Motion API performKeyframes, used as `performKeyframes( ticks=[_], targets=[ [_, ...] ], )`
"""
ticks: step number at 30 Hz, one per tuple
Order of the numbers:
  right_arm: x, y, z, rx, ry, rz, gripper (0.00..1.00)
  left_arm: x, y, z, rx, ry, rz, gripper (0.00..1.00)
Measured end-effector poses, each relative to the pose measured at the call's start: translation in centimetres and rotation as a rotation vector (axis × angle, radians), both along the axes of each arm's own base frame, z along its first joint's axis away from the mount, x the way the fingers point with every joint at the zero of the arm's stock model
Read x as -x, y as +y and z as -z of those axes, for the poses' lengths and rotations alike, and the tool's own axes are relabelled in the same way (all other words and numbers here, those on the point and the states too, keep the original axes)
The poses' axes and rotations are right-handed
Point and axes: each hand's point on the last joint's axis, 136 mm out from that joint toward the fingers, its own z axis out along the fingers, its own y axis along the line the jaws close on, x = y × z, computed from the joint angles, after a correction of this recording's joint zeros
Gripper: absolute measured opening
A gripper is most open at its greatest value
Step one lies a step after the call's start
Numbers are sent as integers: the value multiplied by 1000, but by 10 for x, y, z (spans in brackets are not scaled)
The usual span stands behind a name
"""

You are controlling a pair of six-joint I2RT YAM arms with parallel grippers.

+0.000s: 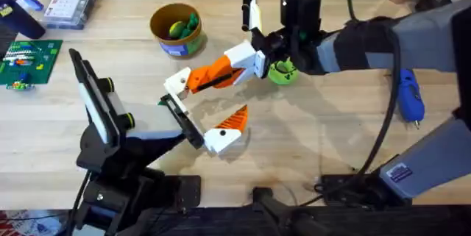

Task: Pick up the gripper from the table and insert it into the empty holder that is missing its gripper. Then pick up a screw, insert it into the mounting hole, and use the screwdriver to tighten it. Finally, clean up the table by picking up the vegetable and placing it into the bucket.

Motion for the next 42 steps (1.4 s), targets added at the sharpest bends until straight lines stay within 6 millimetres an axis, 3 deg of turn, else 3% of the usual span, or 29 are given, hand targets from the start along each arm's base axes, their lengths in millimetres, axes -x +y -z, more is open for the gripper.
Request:
performKeyframes(
  ticks=[10, 23, 42],
  targets=[
    [6, 13, 0, -3, -5, -40, 19, 1, -1, 0, 5, 6, 9, 993],
    [-9, 46, 1, -13, -11, -104, 19, -10, 10, 0, 4, 7, -75, 993],
    [-11, 49, 2, -6, -3, -102, 9, -12, 11, 1, 5, 13, -89, 993]
  ],
)
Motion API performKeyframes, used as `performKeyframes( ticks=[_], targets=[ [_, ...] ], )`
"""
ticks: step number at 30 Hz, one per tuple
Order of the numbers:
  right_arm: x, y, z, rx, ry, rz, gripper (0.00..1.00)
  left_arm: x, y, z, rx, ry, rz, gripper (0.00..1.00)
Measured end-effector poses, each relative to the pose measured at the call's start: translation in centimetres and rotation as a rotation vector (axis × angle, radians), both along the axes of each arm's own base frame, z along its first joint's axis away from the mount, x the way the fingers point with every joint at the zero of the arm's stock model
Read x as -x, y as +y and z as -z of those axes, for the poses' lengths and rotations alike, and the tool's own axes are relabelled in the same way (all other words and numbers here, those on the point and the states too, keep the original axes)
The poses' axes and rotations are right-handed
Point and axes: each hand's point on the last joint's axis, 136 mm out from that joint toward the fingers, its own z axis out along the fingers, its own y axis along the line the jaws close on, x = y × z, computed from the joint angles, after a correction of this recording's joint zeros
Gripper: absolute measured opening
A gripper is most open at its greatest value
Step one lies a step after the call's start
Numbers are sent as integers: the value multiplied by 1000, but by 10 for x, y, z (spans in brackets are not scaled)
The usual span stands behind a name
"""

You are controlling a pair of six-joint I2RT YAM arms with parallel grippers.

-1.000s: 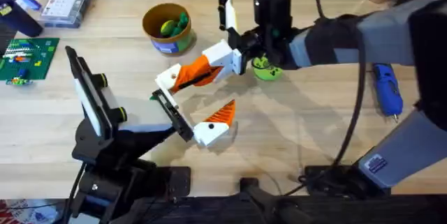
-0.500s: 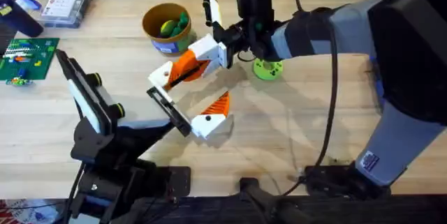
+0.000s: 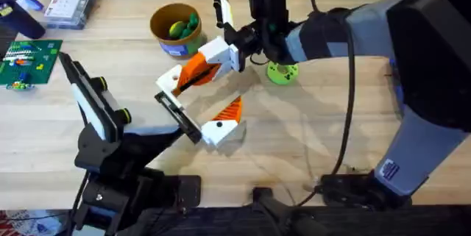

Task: Pick up the gripper from the table and insert it into the empty holder that is missing its gripper. Then pick up a screw, insert it into the mounting hole, and use the screwdriver to tighten it. Finally, clean up the table by picking up the vegetable and placing it into the bucket.

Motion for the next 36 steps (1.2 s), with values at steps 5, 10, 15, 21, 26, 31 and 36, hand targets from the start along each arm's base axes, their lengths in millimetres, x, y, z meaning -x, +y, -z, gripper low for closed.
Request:
performKeyframes(
  ticks=[5, 10, 15, 21, 26, 31, 36],
  targets=[
    [0, 0, 0, -6, -9, 0, 8, 0, 0, 0, 0, 0, 0, 993],
    [0, 0, 0, -17, -26, 0, 7, 0, 0, 0, 0, 0, 0, 993],
    [0, 0, 0, -20, -30, -1, 7, 0, 0, 0, -1, 0, 0, 993],
    [0, 0, 0, -20, -30, 0, 7, 0, 0, 0, 0, 0, 0, 993],
    [0, 0, 0, -20, -31, -1, 19, 0, 0, 0, 0, 0, 0, 993],
    [0, 0, 0, -20, -30, 0, 79, 0, 0, 0, -1, -1, 1, 994],
    [-1, 1, 0, -20, -34, 6, 112, 1, -1, 0, 0, 0, 10, 993]
  ],
)
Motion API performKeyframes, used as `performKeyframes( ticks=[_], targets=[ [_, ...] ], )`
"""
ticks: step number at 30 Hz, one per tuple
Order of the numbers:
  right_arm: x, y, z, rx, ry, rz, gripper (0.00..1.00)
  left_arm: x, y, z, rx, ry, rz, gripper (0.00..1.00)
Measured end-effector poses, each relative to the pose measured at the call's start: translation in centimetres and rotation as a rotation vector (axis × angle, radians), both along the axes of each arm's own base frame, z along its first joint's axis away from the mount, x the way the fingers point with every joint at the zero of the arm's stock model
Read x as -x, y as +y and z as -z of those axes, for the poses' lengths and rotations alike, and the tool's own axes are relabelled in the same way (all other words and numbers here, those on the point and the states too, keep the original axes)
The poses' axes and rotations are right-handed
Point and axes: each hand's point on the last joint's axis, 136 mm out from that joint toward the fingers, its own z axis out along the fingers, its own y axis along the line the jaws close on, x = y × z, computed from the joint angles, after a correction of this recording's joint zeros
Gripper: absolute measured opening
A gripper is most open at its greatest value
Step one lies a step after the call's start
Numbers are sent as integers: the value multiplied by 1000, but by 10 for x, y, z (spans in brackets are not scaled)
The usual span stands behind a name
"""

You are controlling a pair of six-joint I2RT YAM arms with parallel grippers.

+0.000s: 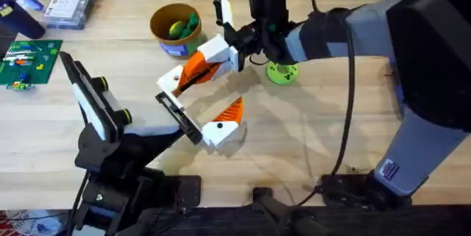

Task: Pick up the gripper from the table and insert it into the empty holder that is missing its gripper. Then pick up a screw, insert it into the mounting hole, and use the screwdriver to tighten it. Finally, clean up the table by picking up the vegetable and placing it into the bucket.

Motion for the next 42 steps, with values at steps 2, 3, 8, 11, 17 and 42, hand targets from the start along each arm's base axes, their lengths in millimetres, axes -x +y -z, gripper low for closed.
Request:
performKeyframes(
  ticks=[2, 3, 8, 11, 17, 42],
  targets=[
    [0, 0, 0, 0, -1, 0, 128, 0, 0, 0, 0, 0, 2, 993],
    [0, 1, 0, 0, -2, 0, 135, 0, 0, 0, 0, 0, 2, 993],
    [5, 3, 0, -3, -4, -13, 198, 0, 0, 0, 0, 1, 2, 993],
    [10, 5, 0, -6, -6, -31, 258, 0, 0, 0, 0, 2, 1, 993],
    [17, 13, -1, -6, -13, -39, 343, 11, -10, 0, 3, 4, 80, 993],
    [-28, -6, 0, -1, -35, 105, 995, 17, -14, 0, 5, 7, 121, 993]
  ],
)
